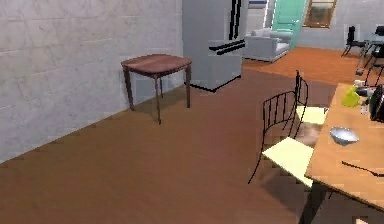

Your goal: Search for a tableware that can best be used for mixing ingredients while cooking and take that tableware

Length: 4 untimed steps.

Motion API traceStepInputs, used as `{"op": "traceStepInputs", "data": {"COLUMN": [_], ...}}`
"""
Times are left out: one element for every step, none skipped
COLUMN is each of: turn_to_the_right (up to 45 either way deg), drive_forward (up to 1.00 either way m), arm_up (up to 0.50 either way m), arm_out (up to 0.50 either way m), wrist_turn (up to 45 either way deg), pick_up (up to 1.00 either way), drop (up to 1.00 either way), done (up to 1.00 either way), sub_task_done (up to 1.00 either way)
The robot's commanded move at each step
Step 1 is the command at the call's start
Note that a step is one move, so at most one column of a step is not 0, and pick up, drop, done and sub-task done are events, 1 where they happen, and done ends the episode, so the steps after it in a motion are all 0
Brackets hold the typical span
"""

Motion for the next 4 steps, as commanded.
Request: {"op": "traceStepInputs", "data": {"turn_to_the_right": [0.0,-36.0,45.0,18.0], "drive_forward": [0.30,0.00,0.00,0.00], "arm_up": [0.00,0.00,0.00,0.00], "arm_out": [0.00,0.00,0.00,0.00], "wrist_turn": [0.0,0.0,0.0,0.0], "pick_up": [0.00,0.00,0.00,0.00], "drop": [0.00,0.00,0.00,0.00], "done": [0.00,0.00,0.00,0.00], "sub_task_done": [0.00,0.00,0.00,0.00]}}
